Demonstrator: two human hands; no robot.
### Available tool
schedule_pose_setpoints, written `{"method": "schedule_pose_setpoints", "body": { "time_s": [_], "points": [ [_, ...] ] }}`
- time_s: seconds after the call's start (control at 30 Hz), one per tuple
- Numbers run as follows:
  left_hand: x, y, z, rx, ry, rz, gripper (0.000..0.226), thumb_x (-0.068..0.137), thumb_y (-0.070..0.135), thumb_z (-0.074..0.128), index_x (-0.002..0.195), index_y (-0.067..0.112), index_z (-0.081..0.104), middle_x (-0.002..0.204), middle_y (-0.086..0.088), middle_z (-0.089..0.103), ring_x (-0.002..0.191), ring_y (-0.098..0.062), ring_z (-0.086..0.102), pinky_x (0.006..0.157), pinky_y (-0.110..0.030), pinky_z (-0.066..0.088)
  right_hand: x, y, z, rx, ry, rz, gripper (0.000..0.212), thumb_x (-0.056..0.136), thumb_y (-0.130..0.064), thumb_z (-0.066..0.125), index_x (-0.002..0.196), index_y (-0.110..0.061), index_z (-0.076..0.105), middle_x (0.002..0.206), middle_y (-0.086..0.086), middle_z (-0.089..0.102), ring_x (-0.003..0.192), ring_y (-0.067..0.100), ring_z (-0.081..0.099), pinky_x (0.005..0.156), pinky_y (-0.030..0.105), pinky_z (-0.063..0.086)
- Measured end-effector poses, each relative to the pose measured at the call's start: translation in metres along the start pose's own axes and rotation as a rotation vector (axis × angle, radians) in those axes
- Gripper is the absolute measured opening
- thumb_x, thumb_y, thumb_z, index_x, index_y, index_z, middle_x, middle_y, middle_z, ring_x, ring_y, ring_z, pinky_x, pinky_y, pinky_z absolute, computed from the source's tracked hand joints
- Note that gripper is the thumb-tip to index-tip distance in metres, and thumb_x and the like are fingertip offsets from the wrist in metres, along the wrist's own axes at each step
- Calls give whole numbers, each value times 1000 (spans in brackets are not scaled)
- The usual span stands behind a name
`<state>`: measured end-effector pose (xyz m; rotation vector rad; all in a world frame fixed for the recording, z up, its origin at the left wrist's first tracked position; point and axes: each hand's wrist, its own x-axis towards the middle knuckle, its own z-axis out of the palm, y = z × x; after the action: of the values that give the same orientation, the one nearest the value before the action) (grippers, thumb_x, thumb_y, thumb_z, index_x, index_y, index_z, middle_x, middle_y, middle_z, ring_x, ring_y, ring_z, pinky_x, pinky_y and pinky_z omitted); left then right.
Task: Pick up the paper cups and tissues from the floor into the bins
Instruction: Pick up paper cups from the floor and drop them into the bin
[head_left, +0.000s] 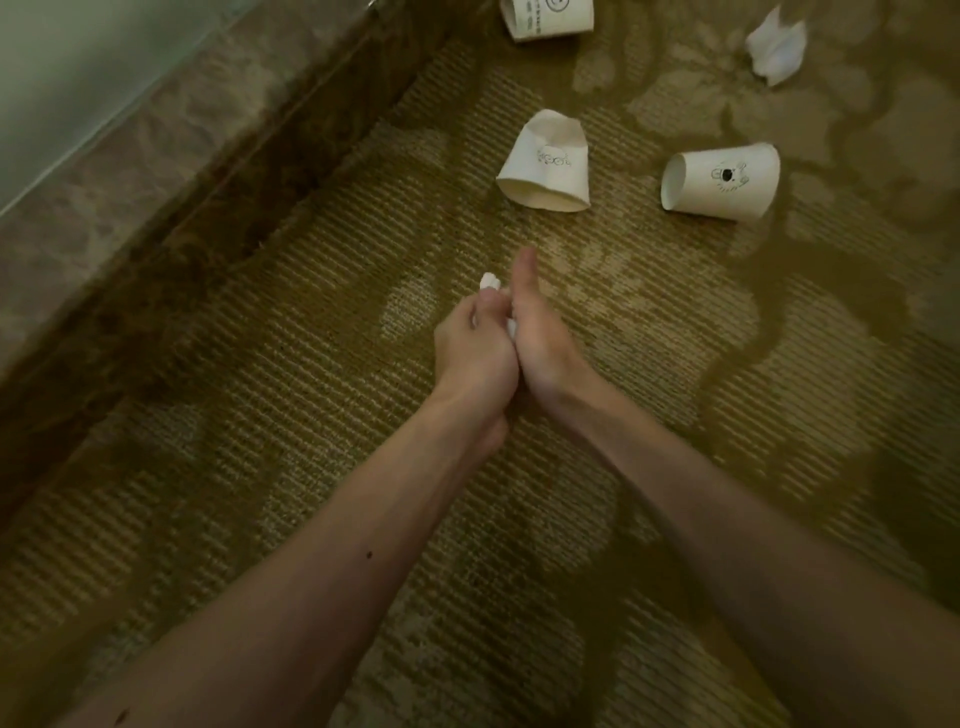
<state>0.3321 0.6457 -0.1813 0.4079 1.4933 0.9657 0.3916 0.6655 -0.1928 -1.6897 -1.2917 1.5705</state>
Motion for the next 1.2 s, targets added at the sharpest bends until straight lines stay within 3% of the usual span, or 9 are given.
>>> {"method": "schedule_pose_setpoints", "body": {
  "time_s": [0.1, 0.2, 0.3, 0.43, 0.53, 0.67, 0.87, 1.03, 1.2],
  "points": [
    [20, 11, -5, 201, 60, 105, 30, 103, 31, 49, 98, 10, 69, 85, -11, 74, 80, -21, 72, 67, -38, 59, 26, -7, -12, -231, 60, -45, 68, 100, -58, 16, 97, -19, 71, 106, 9, 69, 110, 26, 60, 100, 48, 44],
    [37, 25, -6, 400, 33, 219, 31, 102, 34, 48, 102, 12, 69, 88, -10, 72, 82, -27, 69, 76, -50, 59, 51, -15, -31, -313, 203, -128, 49, 101, -51, 26, 95, -23, 66, 101, 3, 66, 107, 25, 57, 95, 44, 45],
    [53, 40, -3, 516, 74, 276, 32, 102, 39, 45, 102, 15, 68, 94, -5, 70, 88, -25, 67, 81, -49, 57, 85, -25, -48, -355, 466, -110, 28, 99, -43, 42, 114, -22, 54, 124, 5, 54, 120, 24, 45, 102, 42, 39],
    [68, 54, -2, 602, 144, 293, 42, 101, 51, 40, 75, 25, 62, 75, 9, 64, 73, -11, 64, 67, -34, 54, 119, -28, -69, -226, 513, 104, 53, 95, -42, 54, 138, -14, 39, 142, 8, 44, 134, 27, 36, 108, 40, 35],
    [71, 58, -4, 604, 96, 273, 61, 96, 65, 34, 75, 20, 68, 60, 13, 62, 58, -6, 60, 59, -28, 47, 133, -28, -74, -254, 514, 165, 66, 91, -47, 59, 140, -8, 38, 145, 10, 42, 135, 30, 37, 110, 44, 36],
    [77, 61, -10, 634, 71, 264, 66, 96, 67, 31, 70, 17, 65, 69, 13, 63, 71, -13, 68, 63, -34, 56, 144, -31, -76, -284, 511, 158, 58, 89, -43, 64, 135, -10, 50, 137, 8, 53, 126, 27, 49, 103, 41, 44],
    [81, 63, -42, 705, 116, 289, 49, 98, 43, 51, 60, 16, 66, 54, 7, 65, 50, -6, 61, 49, -24, 47, 116, -34, -50, -117, 411, -18, 31, 90, -29, 67, 108, -26, 42, 101, -10, 50, 91, 6, 52, 64, 18, 38],
    [49, 71, -119, 747, 24, 309, 28, 98, 42, 53, 78, 25, 63, 66, 10, 65, 51, 4, 61, 46, -19, 46, 70, -38, 8, -192, 178, -203, 26, 90, -26, 65, 102, -27, 43, 91, -15, 50, 80, 0, 53, 57, 18, 46],
    [-15, 54, -217, 693, -32, 115, 6, 96, 35, 59, 98, 31, 63, 81, -1, 69, 61, -17, 71, 46, -27, 53, 22, -31, 84, -141, -221, -250, 20, 87, -28, 68, 91, -37, 50, 99, -10, 60, 90, 5, 62, 63, 23, 52]
  ]
}}
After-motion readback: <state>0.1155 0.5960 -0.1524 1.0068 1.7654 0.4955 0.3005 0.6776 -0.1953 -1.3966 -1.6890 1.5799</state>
